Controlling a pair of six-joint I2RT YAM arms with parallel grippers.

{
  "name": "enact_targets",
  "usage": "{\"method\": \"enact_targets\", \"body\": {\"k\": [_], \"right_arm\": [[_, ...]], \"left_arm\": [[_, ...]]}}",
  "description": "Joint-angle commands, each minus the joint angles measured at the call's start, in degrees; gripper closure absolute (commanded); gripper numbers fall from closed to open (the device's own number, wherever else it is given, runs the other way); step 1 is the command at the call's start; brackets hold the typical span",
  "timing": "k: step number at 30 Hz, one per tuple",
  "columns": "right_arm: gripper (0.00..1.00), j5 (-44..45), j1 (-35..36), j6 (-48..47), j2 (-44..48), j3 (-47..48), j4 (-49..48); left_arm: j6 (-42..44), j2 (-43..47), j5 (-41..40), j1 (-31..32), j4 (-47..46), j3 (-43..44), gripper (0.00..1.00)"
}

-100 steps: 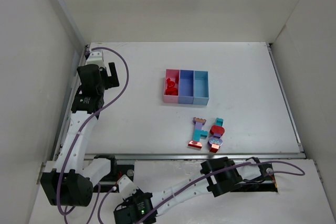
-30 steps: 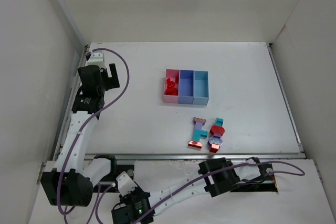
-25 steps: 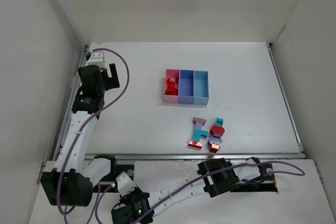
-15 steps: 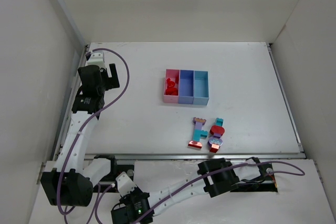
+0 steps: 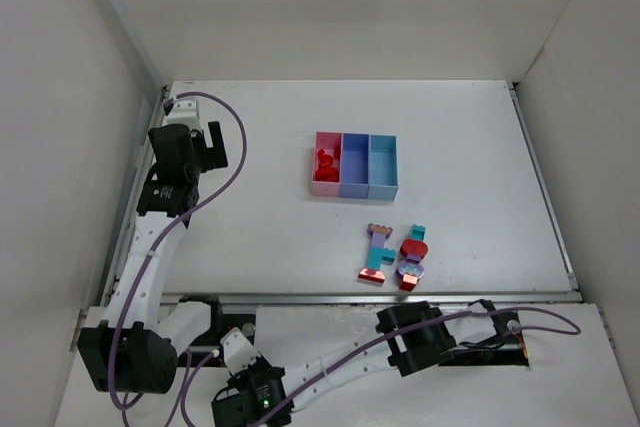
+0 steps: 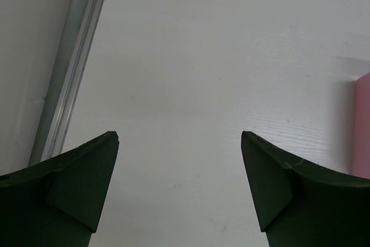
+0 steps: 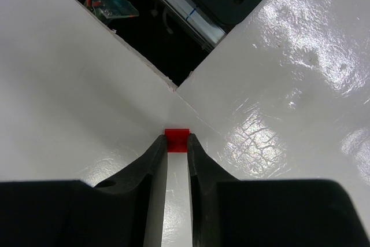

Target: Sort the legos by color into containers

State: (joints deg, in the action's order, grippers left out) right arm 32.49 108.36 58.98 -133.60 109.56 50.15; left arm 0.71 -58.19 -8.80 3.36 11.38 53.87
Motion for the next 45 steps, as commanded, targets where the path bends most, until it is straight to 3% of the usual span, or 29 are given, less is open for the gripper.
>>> {"method": "enact_targets", "body": {"k": [1,45], "right_arm": [[0.97,0.6,-0.3,1.2,1.6,0.7,0.7],[1.0,2.8,0.2,2.8,2.6,3.4,5.6]], "left_arm": [[0.7,1.7,0.4,-0.2,-2.2,-0.5,0.15],[0.7,1.7,0.4,-0.2,-2.2,-0.5,0.15]]}}
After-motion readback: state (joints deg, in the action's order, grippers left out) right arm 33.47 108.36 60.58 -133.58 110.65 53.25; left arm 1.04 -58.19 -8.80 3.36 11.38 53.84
